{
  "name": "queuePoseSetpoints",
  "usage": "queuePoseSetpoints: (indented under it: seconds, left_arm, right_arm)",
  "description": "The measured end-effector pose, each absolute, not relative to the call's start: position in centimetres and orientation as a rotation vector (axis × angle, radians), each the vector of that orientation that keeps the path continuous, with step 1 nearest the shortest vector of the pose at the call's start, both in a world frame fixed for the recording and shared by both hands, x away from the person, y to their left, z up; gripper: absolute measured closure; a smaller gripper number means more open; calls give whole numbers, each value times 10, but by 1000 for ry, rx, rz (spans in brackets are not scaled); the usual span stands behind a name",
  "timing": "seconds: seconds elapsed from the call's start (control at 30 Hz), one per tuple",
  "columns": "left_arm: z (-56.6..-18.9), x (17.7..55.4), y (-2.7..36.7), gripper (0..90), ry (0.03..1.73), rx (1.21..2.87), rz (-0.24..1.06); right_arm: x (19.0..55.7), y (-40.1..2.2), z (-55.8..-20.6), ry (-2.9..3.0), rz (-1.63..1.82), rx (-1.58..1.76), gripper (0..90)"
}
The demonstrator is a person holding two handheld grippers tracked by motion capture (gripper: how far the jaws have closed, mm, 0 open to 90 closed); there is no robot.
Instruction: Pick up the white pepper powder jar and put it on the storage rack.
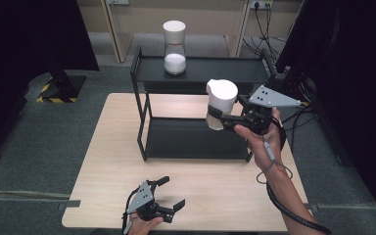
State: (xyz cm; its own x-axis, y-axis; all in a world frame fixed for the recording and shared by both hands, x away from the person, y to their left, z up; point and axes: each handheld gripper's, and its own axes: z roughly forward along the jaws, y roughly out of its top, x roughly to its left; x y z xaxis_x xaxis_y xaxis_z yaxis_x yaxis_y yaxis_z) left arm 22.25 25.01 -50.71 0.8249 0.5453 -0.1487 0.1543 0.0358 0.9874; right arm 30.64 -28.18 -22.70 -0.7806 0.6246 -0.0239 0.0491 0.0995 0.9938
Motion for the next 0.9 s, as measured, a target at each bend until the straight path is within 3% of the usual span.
queuePoseSetpoints:
  seconds: [0.9]
  left_arm:
    - [-507,222,251,9,580,1526,322]
  right_arm:
    - [350,-253,-160,1898,1661,742,310]
